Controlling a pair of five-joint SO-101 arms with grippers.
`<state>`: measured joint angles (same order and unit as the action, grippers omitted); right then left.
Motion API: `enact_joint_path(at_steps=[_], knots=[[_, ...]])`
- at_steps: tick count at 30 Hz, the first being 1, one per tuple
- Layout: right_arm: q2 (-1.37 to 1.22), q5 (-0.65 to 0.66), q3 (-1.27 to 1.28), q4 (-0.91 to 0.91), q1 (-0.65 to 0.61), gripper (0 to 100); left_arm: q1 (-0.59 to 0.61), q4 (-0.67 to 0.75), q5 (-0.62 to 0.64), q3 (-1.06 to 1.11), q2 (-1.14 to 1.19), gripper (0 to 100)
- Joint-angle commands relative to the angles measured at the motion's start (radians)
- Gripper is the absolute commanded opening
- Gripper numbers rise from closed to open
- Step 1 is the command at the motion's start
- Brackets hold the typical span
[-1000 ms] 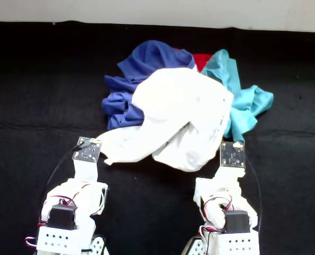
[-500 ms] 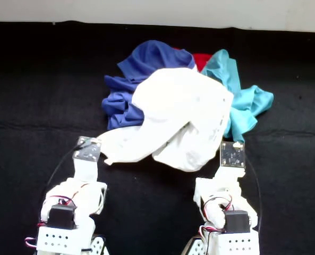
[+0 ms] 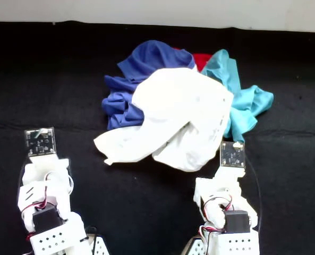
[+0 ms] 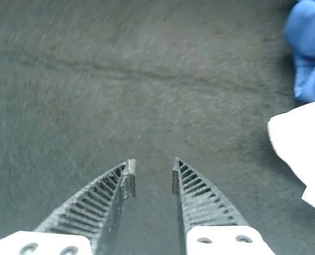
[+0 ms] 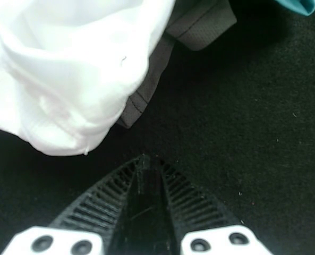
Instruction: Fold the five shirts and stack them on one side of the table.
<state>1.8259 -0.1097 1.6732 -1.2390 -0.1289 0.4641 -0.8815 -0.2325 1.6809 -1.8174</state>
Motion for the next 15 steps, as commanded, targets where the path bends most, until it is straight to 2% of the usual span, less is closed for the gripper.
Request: enact_joint_path(at_steps=[1,4,8,12,15], knots=[[0.005,-0.005,0.133,-0.002,0.002,3.6,-0.102,0.028,0.014,-0.033,0.001,20],[0.005,-0.005,0.133,-0.002,0.002,3.6,-0.173,-0.023,0.077,-0.166,0.002,22],[0.005,-0.005,0.133,-0.002,0.002,3.6,-0.295,-0.115,0.081,-0.409,0.094,22],[0.005,-0.005,0.133,-0.002,0.002,3.6,-0.429,-0.153,0.092,-0.638,0.403,22],[0.005,-0.005,0.133,-0.002,0.002,3.6,-0.472,-0.152,0.193,-0.822,0.723,22]])
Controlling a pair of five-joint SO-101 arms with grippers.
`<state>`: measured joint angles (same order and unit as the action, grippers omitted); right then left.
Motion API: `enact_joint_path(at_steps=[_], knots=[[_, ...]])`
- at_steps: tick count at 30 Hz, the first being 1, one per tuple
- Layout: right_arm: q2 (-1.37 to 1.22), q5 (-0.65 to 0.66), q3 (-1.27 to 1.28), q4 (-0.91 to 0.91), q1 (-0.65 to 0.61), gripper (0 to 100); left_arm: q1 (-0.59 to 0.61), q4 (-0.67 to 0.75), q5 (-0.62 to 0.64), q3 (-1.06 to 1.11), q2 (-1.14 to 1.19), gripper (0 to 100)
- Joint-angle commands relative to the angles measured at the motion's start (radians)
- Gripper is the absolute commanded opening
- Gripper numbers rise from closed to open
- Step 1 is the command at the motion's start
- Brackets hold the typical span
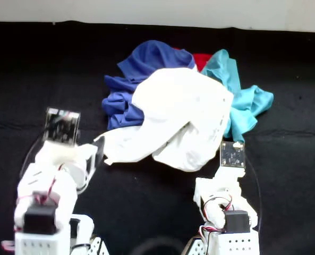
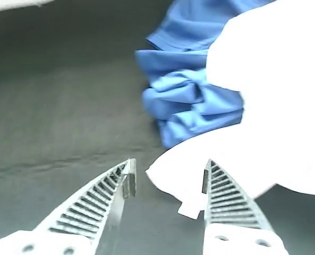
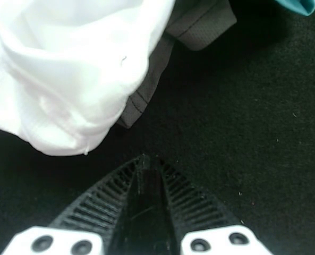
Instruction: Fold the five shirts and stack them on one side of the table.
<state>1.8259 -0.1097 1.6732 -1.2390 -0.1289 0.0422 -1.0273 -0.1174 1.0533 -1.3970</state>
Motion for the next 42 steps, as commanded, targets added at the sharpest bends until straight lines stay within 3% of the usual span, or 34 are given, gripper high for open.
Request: enact_joint_path(at_steps=[1,5,9,17,20,30,32,35,38,42], knots=[[0.005,-0.005,0.133,-0.002,0.002,3.6,-0.058,-0.009,0.117,-0.266,0.414,22],[0.005,-0.005,0.133,-0.002,0.002,3.6,-0.111,-0.015,0.239,-0.547,0.814,22],[0.005,-0.003,0.133,-0.002,0.002,3.6,-0.188,-0.015,0.259,-0.774,1.118,22],[0.005,0.0,0.13,0.045,0.03,3.6,-0.337,-0.015,0.308,-1.049,1.48,27],[0.005,0.0,0.131,0.139,0.143,3.6,-0.374,-0.015,0.362,-1.109,1.538,28],[0.005,0.002,0.125,0.69,0.616,4.1,-0.417,-0.029,0.368,-1.328,1.667,28],[0.005,0.066,0.124,0.72,0.654,9.4,-0.421,-0.087,0.368,-1.411,1.666,28],[0.005,0.21,0.133,0.722,0.668,26.9,-0.447,-0.18,0.367,-1.543,1.682,28],[0.005,0.224,0.128,0.714,0.668,41.9,-0.475,-0.209,0.362,-1.618,1.745,30],[0.005,0.224,0.124,0.713,0.67,45.4,-0.483,-0.198,0.361,-1.662,1.917,31]])
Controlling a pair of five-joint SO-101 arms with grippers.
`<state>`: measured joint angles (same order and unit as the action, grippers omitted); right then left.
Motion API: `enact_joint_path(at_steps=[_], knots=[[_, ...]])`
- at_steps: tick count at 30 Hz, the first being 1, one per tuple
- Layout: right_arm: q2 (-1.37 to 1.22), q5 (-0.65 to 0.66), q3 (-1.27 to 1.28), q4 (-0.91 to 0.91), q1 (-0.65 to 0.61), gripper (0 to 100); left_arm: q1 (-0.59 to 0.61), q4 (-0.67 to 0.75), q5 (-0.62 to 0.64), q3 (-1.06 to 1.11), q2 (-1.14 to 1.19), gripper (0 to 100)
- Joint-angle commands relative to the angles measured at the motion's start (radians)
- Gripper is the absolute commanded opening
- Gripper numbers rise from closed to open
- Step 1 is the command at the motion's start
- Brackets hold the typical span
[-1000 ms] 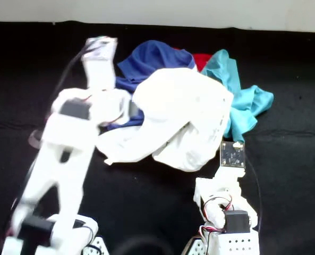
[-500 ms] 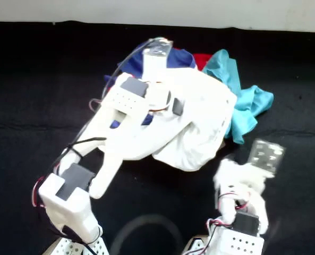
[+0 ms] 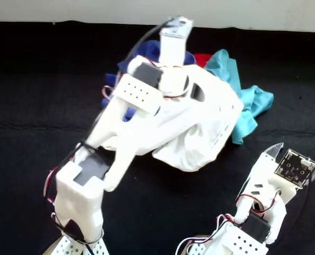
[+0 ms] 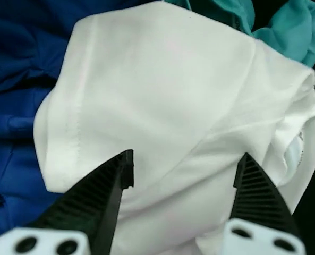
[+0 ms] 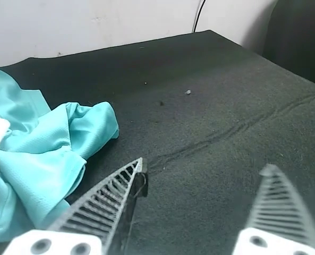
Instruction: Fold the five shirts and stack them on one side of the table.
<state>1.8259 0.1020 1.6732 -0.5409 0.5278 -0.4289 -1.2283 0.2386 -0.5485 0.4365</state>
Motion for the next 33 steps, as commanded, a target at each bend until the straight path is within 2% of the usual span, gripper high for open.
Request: enact_joint_path(at_steps=[1,3,5,7,10,11,12,13,15,21,23,27,33], knots=[[0.005,0.012,0.124,0.015,0.013,45.4,-0.008,0.012,0.003,-0.07,0.14,31],[0.005,0.012,0.122,0.015,0.013,45.4,0.005,0.026,-0.035,-0.102,0.255,31],[0.005,0.012,0.105,0.015,0.015,45.4,0.025,0.023,-0.133,-0.153,0.364,31],[0.005,0.012,0.068,0.008,0.03,45.4,0.067,0.008,-0.238,-0.211,0.455,27],[0.005,0.012,-0.028,-0.021,0.047,45.4,0.173,-0.078,-0.367,-0.328,0.547,11],[0.005,0.012,-0.064,-0.039,0.05,45.4,0.216,-0.11,-0.367,-0.366,0.568,3],[0.004,0.012,-0.104,-0.061,0.05,45.4,0.262,-0.144,-0.365,-0.403,0.587,0],[0.002,0.012,-0.139,-0.084,0.048,45.4,0.306,-0.187,-0.365,-0.438,0.604,3],[-0.004,0.012,-0.217,-0.127,0.044,45.4,0.403,-0.256,-0.365,-0.518,0.63,0],[-0.005,0.009,-0.409,-0.262,0.042,45.4,0.722,-0.477,-0.367,-0.808,0.628,1],[-0.007,-0.034,-0.446,-0.272,0.042,45.4,0.826,-0.529,-0.367,-0.929,0.608,1],[-0.008,-0.114,-0.512,-0.274,0.027,45.4,1.043,-0.535,-0.367,-1.107,0.541,1],[-0.059,-0.117,-0.63,-0.275,-0.11,45.4,1.259,-0.532,-0.371,-1.096,0.39,1]])
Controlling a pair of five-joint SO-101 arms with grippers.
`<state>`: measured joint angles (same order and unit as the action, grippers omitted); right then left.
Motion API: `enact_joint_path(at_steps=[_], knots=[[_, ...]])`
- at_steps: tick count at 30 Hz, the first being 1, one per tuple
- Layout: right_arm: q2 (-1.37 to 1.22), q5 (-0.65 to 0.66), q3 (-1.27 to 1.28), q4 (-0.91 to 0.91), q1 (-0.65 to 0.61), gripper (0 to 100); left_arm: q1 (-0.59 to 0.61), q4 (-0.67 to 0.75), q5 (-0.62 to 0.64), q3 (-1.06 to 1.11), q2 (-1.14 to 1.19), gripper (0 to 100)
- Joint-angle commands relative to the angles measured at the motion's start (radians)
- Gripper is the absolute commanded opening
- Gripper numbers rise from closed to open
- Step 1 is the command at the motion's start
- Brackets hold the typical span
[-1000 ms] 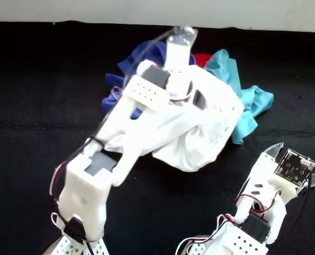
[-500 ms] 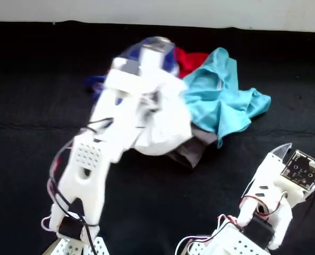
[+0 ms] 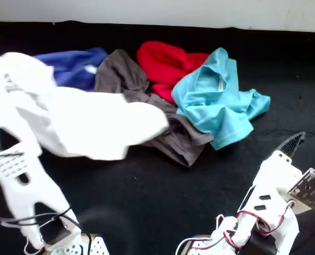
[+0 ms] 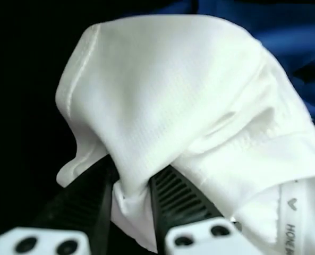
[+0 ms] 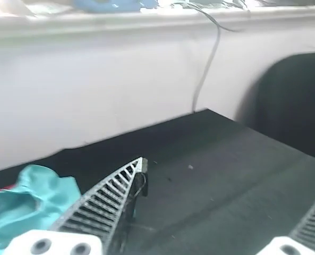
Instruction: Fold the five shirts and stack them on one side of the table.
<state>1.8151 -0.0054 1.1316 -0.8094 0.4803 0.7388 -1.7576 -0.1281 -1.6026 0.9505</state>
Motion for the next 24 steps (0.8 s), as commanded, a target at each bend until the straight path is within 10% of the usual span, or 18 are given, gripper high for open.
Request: enact_joint_path(at_steps=[1,12,18,24], knots=[[-0.094,-0.009,-0.131,-0.007,-0.074,45.4,0.117,-0.003,-0.006,-0.045,-0.139,1],[-0.898,-0.014,-0.857,-0.337,-0.087,45.4,0.3,0.143,-0.006,-0.059,-0.275,1],[-1.012,-0.014,-0.926,-0.456,-0.088,45.4,0.225,0.032,-0.006,-0.056,-0.24,26],[-1.017,-0.014,-0.926,-0.521,-0.088,45.4,0.154,0.026,0.002,-0.062,-0.321,23]])
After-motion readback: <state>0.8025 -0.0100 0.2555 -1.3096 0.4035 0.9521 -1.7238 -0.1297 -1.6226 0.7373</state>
